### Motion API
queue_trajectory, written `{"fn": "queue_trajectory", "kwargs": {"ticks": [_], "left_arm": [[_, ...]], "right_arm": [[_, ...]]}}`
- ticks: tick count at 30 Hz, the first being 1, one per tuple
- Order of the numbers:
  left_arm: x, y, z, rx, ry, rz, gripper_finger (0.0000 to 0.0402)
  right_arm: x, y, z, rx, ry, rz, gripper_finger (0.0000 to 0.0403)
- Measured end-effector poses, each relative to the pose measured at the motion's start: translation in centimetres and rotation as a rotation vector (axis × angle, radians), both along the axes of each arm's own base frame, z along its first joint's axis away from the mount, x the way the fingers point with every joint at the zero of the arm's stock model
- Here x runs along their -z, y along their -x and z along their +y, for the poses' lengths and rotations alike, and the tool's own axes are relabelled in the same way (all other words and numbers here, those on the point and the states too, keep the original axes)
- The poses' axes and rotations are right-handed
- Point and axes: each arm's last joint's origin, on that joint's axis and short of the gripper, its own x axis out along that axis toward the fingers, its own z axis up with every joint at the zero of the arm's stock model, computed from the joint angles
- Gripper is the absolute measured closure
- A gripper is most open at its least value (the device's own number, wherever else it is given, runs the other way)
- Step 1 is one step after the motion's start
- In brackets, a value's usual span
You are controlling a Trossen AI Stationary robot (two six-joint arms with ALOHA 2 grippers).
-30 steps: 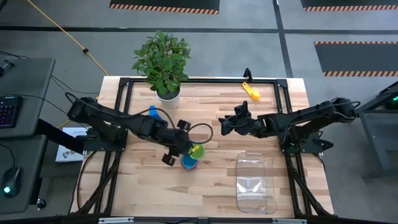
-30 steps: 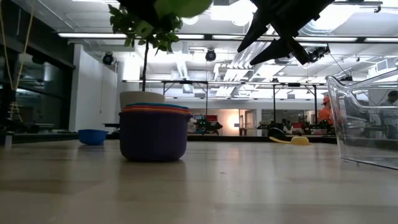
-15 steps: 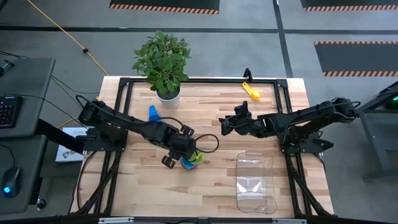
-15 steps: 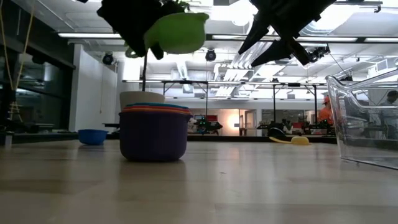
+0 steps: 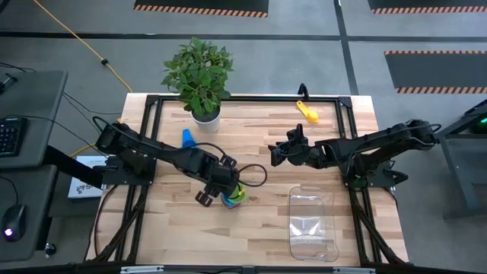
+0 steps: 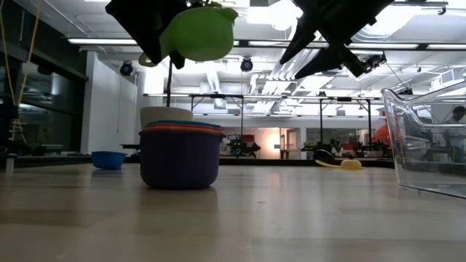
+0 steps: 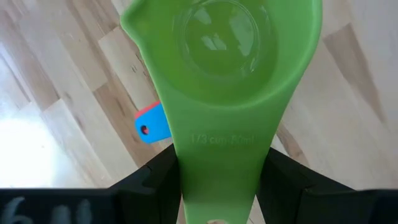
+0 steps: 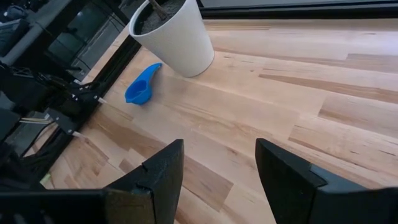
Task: Nest measuring cups in basket
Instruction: Stack the green measuring cup on top of the light blue measuring cup
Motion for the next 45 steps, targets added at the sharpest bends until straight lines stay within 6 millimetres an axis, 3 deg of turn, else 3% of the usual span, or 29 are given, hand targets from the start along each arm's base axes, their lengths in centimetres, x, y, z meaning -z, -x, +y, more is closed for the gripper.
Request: {"fn": "queue_trajectory", "kwargs": {"ticks": [24, 39, 45], "left_arm": [[0.1, 0.2, 0.0, 0.035, 0.017, 0.023, 0.0245], [0.1, 0.4, 0.0, 0.211, -0.043, 0.052, 0.0245], [1.6, -0.4, -0.1, 0.239, -0.060, 0.091, 0.0245]], "right_arm": [[0.2, 0.2, 0.0, 0.002, -0.001, 0.029, 0.0213], [0.2, 0.2, 0.0, 0.002, 0.001, 0.033, 0.0213], [0.2, 0.2, 0.0, 0.002, 0.001, 0.033, 0.0213]]}}
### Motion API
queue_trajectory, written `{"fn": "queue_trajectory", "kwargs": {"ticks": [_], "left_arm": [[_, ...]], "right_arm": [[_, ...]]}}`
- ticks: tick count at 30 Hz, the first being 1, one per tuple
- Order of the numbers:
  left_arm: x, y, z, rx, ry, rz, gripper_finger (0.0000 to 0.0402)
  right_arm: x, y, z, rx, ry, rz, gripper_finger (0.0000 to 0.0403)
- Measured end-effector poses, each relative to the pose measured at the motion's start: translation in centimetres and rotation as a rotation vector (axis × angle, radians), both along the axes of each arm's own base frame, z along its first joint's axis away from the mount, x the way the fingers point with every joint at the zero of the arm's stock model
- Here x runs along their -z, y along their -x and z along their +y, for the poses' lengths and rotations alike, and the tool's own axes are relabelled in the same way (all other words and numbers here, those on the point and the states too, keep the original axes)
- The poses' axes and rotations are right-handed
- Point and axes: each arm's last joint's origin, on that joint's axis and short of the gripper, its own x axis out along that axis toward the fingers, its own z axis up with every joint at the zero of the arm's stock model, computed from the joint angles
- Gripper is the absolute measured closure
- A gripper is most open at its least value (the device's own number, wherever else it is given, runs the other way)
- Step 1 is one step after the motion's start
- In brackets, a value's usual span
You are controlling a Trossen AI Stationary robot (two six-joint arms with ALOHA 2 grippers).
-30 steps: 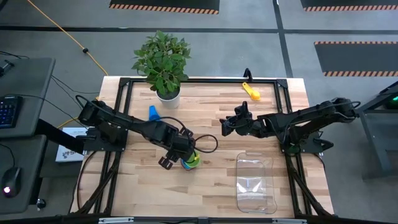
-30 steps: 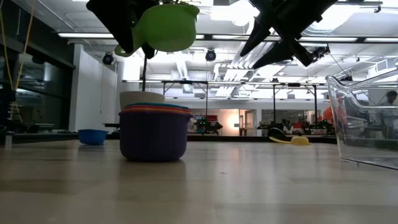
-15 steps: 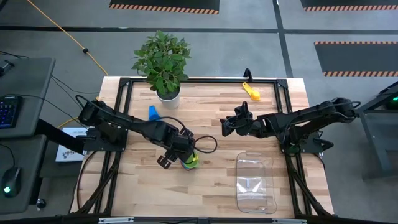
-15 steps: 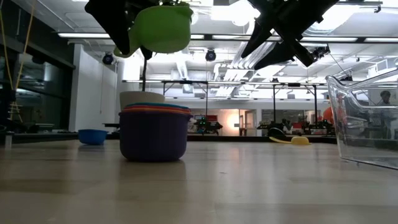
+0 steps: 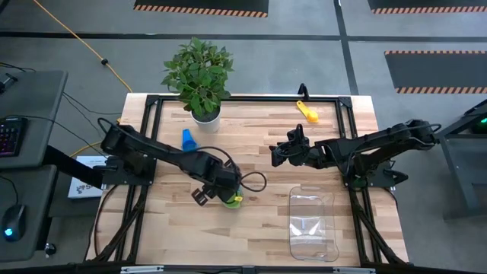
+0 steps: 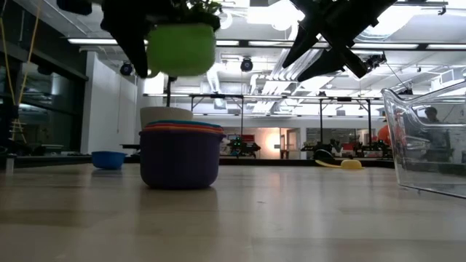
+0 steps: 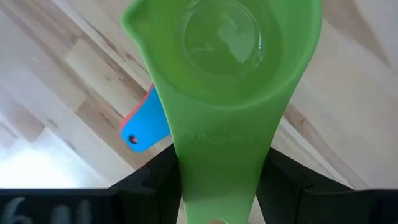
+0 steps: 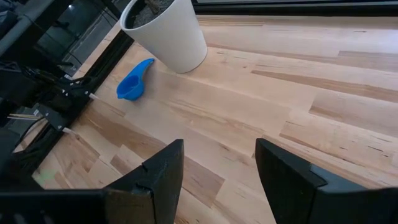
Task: Nest measuring cups in basket
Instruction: Stack the green measuring cup on top of the light blue measuring cup
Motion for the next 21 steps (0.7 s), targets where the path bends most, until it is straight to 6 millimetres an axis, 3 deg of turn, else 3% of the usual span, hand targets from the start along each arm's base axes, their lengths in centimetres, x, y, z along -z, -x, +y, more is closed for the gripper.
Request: {"fn": "queue_trajectory", "kwargs": {"ticks": [8, 21], "left_arm": [[3.0, -1.2, -0.2, -0.006, -0.052, 0.076, 0.0245], [3.4, -1.7, 0.0, -0.035, -0.048, 0.072, 0.0245]], "right_arm": [[0.0, 0.0, 0.1, 0.009, -0.011, -0.006, 0.0213], [0.0, 0.0, 0.1, 0.010, -0.022, -0.010, 0.0213]]}}
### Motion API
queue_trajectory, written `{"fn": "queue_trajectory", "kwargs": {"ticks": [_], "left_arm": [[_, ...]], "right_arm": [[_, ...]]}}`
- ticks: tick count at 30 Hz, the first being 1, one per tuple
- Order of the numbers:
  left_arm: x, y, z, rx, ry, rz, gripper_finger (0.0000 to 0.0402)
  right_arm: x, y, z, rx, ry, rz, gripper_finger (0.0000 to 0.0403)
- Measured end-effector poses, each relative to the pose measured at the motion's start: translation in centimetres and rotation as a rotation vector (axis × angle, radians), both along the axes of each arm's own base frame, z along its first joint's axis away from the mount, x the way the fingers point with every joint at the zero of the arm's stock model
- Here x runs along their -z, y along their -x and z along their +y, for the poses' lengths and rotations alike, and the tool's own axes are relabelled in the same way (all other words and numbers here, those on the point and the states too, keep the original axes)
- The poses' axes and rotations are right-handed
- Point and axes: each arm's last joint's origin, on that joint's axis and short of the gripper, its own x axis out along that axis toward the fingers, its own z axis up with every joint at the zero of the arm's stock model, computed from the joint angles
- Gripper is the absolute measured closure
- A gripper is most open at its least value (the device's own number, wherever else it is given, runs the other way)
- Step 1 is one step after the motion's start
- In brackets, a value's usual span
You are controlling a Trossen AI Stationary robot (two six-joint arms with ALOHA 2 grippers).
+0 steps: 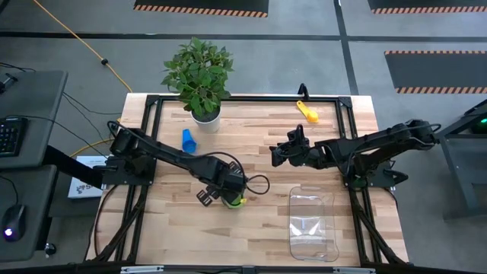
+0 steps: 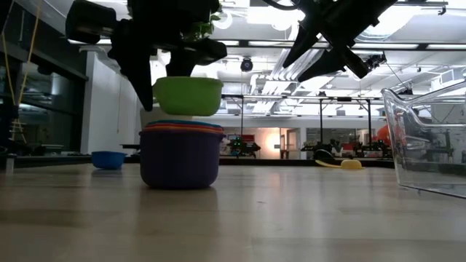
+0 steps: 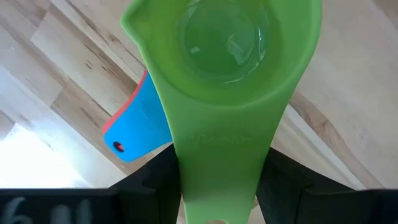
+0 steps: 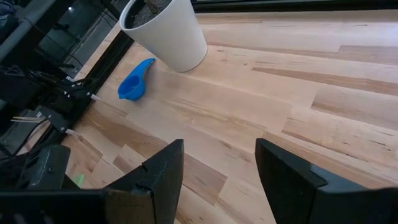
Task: Nest measuring cups in basket
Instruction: Stack the green measuring cup on top of the light blue measuring cup
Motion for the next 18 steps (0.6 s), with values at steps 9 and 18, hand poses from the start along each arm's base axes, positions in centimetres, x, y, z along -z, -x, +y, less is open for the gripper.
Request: {"fn": "queue_trajectory", "kwargs": {"ticks": [9, 18], "left_arm": [[0.0, -0.1, 0.5, -0.014, -0.003, -0.002, 0.0245], [0.0, -0.4, 1.5, -0.043, -0.005, -0.005, 0.0245]], "right_arm": [[0.0, 0.0, 0.0, -0.001, 0.001, 0.001, 0.0213], [0.0, 0.0, 0.0, -0.001, 0.001, 0.001, 0.0213]]}}
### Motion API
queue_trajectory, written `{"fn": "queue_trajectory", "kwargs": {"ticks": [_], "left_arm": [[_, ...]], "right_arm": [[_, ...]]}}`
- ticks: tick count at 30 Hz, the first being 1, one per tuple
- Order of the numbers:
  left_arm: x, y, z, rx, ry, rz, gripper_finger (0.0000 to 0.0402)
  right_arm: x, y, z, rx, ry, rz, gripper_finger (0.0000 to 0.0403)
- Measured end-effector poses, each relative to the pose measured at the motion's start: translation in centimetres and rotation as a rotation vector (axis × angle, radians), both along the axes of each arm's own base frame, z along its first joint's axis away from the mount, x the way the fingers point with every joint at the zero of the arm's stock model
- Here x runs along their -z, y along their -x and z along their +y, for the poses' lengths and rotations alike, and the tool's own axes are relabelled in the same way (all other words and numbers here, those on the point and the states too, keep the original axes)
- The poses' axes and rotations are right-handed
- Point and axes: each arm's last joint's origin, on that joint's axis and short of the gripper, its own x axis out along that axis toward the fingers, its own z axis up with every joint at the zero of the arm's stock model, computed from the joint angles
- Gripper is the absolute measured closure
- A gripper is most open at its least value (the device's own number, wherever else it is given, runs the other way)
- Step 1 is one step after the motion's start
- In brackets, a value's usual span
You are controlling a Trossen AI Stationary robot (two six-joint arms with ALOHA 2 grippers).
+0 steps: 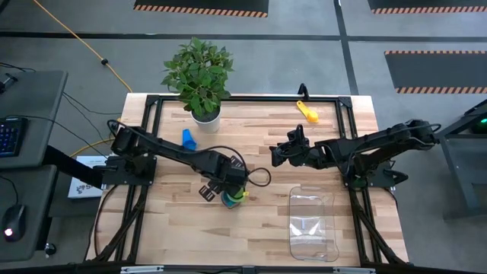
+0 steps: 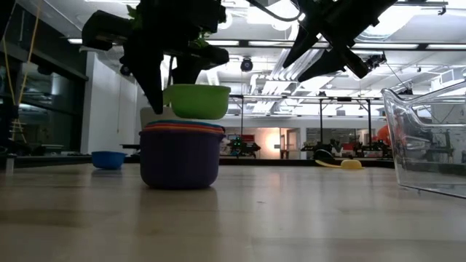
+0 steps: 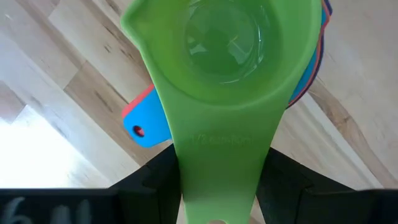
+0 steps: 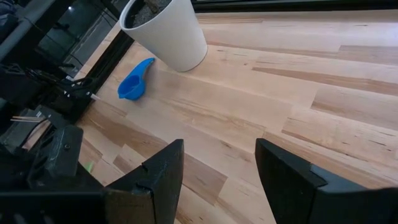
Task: Nest measuring cups in basket
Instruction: Stack the green measuring cup on top of the light blue measuring cup
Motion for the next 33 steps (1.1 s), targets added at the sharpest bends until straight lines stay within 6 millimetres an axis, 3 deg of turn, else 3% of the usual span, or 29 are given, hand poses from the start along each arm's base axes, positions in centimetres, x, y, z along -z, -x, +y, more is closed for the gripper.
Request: {"fn": "queue_trajectory", "kwargs": {"ticks": [33], "left_arm": [[-0.07, -0.46, 0.04, 0.004, 0.011, -0.045, 0.0245]], "right_arm": [[0.00, 0.00, 0.01, 0.009, -0.013, -0.008, 0.0213]]}}
